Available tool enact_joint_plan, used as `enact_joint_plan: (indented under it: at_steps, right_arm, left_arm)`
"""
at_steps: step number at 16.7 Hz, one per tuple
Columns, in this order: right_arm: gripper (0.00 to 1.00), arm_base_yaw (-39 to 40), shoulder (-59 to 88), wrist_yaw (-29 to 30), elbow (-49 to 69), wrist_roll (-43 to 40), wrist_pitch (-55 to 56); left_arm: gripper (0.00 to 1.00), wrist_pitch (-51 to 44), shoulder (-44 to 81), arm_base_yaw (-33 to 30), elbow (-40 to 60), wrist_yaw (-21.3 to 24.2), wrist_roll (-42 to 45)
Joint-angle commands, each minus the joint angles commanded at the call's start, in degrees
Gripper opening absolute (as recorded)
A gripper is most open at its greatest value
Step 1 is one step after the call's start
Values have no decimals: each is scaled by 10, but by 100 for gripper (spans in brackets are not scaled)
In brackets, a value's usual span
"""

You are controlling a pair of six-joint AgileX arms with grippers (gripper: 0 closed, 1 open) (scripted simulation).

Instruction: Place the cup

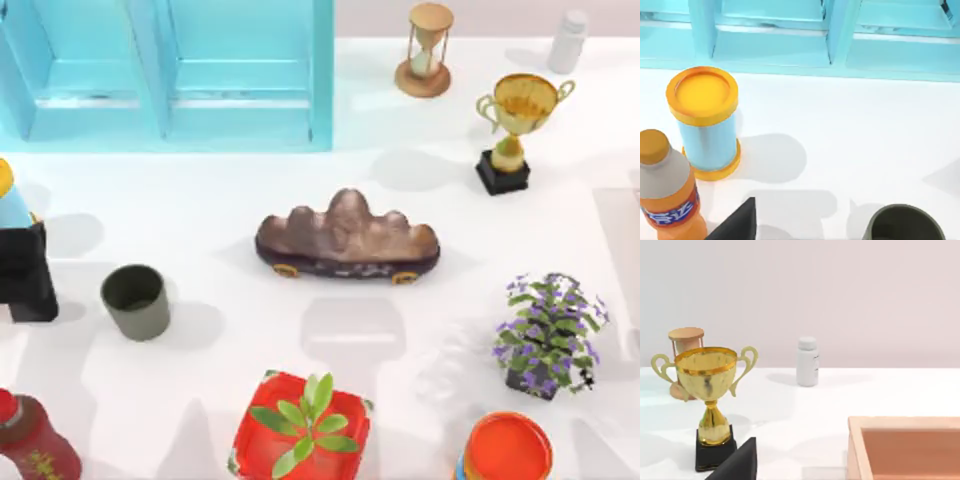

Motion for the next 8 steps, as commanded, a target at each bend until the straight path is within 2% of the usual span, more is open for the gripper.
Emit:
enact_joint_plan:
  at_steps: [8]
  right_arm:
    - [100, 0, 0, 0, 0, 0, 0]
  left_arm:
    - [100, -307, 464, -91, 351, 5, -87]
